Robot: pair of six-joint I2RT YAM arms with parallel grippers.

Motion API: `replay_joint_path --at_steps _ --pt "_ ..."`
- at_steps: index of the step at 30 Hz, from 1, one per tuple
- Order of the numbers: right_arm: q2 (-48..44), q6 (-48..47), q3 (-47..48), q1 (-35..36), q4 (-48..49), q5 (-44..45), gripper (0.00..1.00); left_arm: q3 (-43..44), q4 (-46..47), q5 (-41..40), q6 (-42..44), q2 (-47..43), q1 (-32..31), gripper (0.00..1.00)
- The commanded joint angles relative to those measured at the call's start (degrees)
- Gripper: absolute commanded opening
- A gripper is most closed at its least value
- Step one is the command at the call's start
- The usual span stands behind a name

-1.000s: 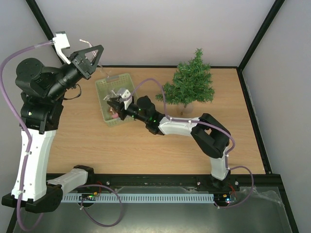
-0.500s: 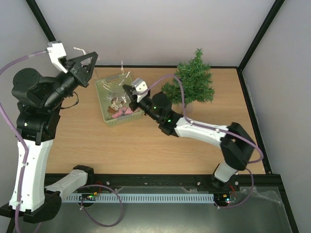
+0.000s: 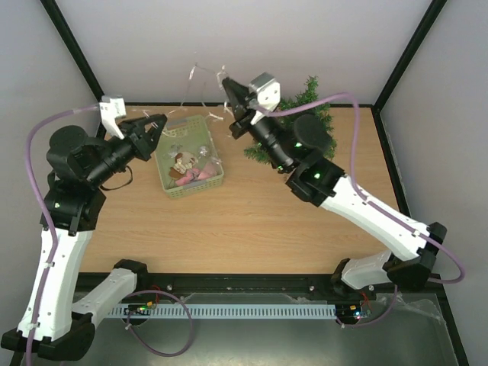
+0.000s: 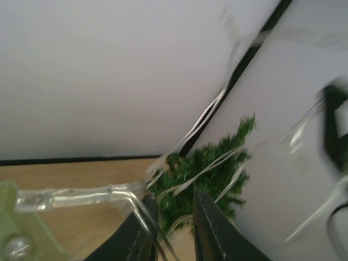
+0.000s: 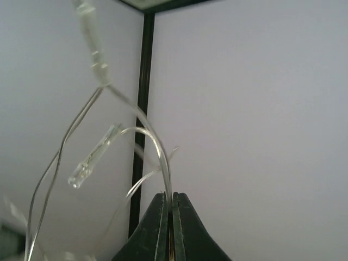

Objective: Decorate the small christmas tree
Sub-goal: Place the decoration item at the center of the board.

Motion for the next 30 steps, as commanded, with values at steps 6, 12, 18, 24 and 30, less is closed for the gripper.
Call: replay_joint_path --at_steps 6,12,18,24,30 --pt "-3.22 -1.87 15.03 0.08 -12.31 -4.28 0.02 -11.2 4.05 10.01 5.91 -3.17 -0.08 0.49" --pt "-4.71 -1.15 19.63 0.12 -14.84 -6.33 0.02 -19.44 8.64 11.46 9.0 -6.51 -0.09 0.55" --pt "-5.42 -0.81 20.74 0.09 -19.44 -6.51 0.02 -23.46 11.05 15.47 9.43 -6.24 -0.33 0.61" --pt "-11.27 4.69 11.03 0.04 -23.25 -7.9 0.02 -26.54 11.95 15.92 11.83 -6.37 -3.01 0.61" --pt "-20.41 9.64 -10.54 0.08 -21.71 -3.8 0.02 -29.3 8.57 13.34 12.96 -7.74 -6.33 0.59"
